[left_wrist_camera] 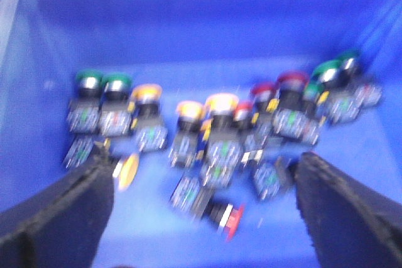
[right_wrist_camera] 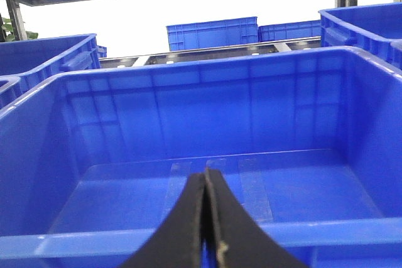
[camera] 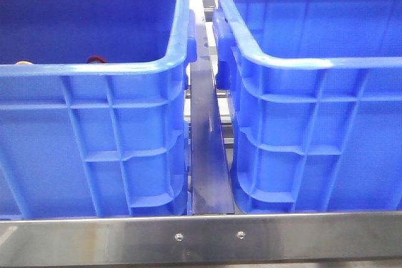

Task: Pick red and yellow buttons and place in box
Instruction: 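Lower the left gripper into the button bin toward a red button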

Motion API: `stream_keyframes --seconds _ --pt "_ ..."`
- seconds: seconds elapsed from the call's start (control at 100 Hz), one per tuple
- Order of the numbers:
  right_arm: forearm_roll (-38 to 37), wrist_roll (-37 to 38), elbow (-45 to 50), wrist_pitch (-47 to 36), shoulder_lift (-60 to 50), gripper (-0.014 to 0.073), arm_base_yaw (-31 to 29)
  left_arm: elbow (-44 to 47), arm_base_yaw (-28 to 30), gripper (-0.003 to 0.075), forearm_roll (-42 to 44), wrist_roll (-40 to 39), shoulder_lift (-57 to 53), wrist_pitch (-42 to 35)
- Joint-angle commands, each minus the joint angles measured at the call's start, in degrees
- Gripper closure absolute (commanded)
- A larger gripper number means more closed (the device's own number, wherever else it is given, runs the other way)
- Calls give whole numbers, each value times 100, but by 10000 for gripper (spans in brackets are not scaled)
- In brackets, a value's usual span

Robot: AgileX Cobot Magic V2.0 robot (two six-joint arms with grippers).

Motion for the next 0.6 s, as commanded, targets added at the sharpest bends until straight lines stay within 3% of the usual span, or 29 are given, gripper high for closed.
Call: stream_keyframes --seconds 0.0,0.37,0.59 --pt "-10 -20 -71 -487 -152 699 25 -288 -103 153 -363 267 171 -423" --pt "-10 -20 -71 -487 -152 699 25 -1234 -1733 154 -255 226 2078 -362" --pt "-10 -20 -71 -487 -152 699 25 -2058 -1933 153 200 -435 3335 -61"
